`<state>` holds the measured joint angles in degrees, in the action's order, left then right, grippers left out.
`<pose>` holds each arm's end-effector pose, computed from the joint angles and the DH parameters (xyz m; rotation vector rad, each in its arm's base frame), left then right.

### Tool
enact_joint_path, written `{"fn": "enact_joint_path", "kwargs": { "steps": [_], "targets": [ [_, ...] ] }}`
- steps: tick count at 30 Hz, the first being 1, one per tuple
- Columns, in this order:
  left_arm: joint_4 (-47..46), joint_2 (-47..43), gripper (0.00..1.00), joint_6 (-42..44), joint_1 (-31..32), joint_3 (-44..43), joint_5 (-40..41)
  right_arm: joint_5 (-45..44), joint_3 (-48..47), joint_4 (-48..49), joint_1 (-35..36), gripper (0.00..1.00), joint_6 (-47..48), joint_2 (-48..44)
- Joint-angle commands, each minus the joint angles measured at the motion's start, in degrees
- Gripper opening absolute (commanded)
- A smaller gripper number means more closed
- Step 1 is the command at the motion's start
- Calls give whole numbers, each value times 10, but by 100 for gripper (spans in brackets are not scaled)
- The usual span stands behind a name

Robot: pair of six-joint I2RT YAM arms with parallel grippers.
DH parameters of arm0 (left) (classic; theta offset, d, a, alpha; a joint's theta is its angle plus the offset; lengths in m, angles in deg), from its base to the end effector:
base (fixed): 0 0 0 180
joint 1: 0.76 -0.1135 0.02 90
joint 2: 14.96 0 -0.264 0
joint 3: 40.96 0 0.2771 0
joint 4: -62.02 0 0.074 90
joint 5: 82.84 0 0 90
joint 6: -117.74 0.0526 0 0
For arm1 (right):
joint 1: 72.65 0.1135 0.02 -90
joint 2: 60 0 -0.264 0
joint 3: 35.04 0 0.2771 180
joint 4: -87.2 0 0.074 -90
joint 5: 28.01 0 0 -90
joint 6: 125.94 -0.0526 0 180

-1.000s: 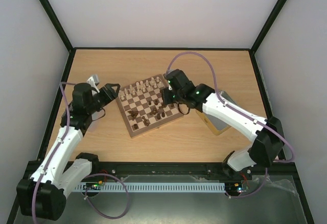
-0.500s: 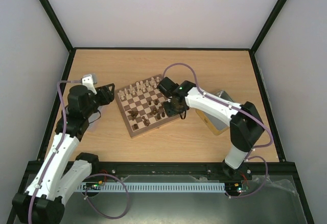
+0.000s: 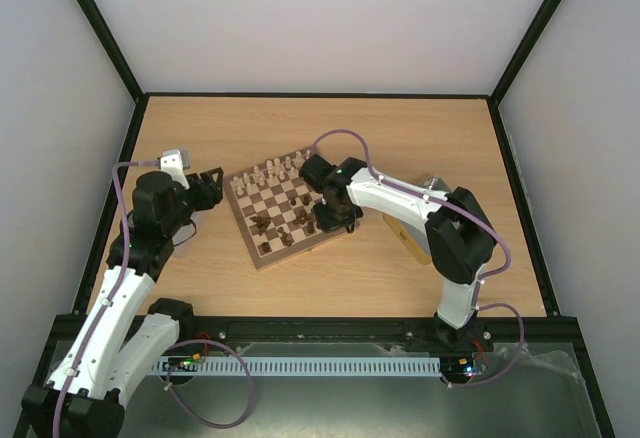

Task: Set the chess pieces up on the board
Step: Place the chess piece on the chessboard.

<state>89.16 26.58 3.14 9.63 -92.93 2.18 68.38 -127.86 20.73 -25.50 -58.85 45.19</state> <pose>0.2116 -0.0434 0.3024 -0.1732 1.8839 -0.5013 0.2571 0.2857 0.1850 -0.6525 2.9595 0.3085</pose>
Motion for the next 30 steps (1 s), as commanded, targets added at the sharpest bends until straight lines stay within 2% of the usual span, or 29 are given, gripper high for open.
{"fn": "enact_joint_path", "kwargs": {
  "steps": [1, 10, 17, 21, 25, 30],
  "targets": [
    [0, -8, 69, 9, 4, 6, 7, -8, -21, -16, 2, 6, 9, 18],
    [0, -10, 69, 10, 6, 7, 6, -29, -41, -15, 2, 10, 17, 42],
    [1, -11, 69, 10, 6, 7, 8, -37, -43, -11, 2, 19, 13, 41],
    [1, -11, 69, 10, 7, 8, 7, -34, -38, -4, 2, 17, 10, 39],
    [1, -12, 69, 10, 7, 8, 7, -33, -31, 6, 3, 10, 10, 38],
    [1, -11, 69, 10, 7, 8, 7, -43, -24, 20, 2, 9, 10, 37]
  ]
}}
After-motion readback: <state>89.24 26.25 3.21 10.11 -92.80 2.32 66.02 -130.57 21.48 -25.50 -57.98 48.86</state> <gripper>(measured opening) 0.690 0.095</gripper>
